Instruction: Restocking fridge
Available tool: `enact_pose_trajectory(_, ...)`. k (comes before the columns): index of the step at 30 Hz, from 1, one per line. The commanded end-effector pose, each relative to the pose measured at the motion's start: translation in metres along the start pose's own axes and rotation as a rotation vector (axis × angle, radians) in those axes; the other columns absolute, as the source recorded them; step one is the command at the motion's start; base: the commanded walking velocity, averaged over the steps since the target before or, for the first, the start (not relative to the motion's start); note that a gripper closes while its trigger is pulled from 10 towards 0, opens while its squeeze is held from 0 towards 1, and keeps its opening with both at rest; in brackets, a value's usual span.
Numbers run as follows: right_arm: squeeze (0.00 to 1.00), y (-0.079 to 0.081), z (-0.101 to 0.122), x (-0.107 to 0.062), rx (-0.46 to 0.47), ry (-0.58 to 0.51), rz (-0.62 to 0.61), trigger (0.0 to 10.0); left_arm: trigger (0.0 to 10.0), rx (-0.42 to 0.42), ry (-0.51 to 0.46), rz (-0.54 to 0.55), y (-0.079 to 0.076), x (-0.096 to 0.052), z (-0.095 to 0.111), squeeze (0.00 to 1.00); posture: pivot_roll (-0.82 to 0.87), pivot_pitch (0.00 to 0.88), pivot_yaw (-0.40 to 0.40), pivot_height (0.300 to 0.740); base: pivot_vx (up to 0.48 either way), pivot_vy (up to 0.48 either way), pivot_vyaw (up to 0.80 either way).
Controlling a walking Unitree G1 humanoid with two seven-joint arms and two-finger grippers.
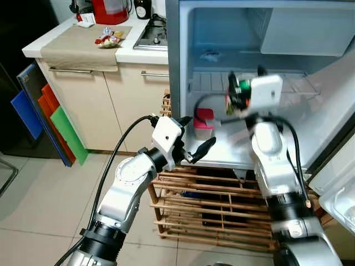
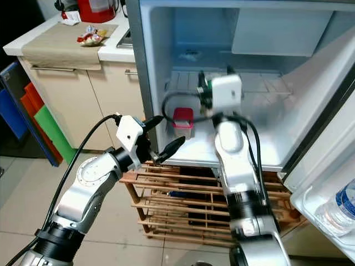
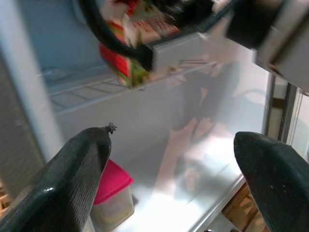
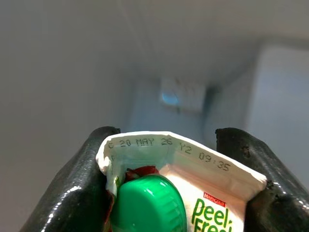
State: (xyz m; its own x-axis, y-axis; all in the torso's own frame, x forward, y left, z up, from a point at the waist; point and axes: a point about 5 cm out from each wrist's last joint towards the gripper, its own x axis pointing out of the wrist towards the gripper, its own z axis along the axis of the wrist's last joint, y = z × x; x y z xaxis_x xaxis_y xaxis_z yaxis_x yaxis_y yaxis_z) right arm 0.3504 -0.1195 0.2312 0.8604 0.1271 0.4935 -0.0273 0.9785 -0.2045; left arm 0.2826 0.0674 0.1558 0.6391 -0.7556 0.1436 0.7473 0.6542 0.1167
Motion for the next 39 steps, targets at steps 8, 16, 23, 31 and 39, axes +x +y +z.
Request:
enact_pose_trajectory(8,0.0,0.005,0.004,0.026,-0.017,-0.029,-0.005,10.0,10.0,0.033,-0.004,-0.056,-0.009,-0.014,0.02,0.0,0.1,0.046,0.053,0.74,0.0,0.0,0.0)
enact_pose_trajectory(16,0.0,0.013,0.012,0.047,-0.039,-0.066,-0.014,10.0,10.0,0.015,0.046,-0.064,-0.015,-0.039,0.028,0.0,0.16,0.1,0.078,0.74,0.0,0.0,0.0)
enact_pose_trajectory(23,0.0,0.017,0.022,0.064,-0.077,-0.104,-0.052,10.0,10.0,0.008,0.084,-0.05,-0.019,-0.057,0.035,0.0,0.21,0.141,0.098,0.74,0.0,0.0,0.0)
enact_pose_trajectory(31,0.0,0.023,0.02,0.072,-0.071,-0.055,-0.081,10.0,10.0,-0.034,0.106,-0.053,-0.029,-0.068,0.039,0.0,0.23,0.178,0.109,0.74,0.0,0.0,0.0)
enact_pose_trajectory(39,0.0,0.021,0.029,0.082,-0.085,-0.062,-0.11,10.0,10.0,-0.1,0.103,-0.055,-0.037,-0.071,0.042,0.0,0.22,0.199,0.105,0.74,0.0,0.0,0.0)
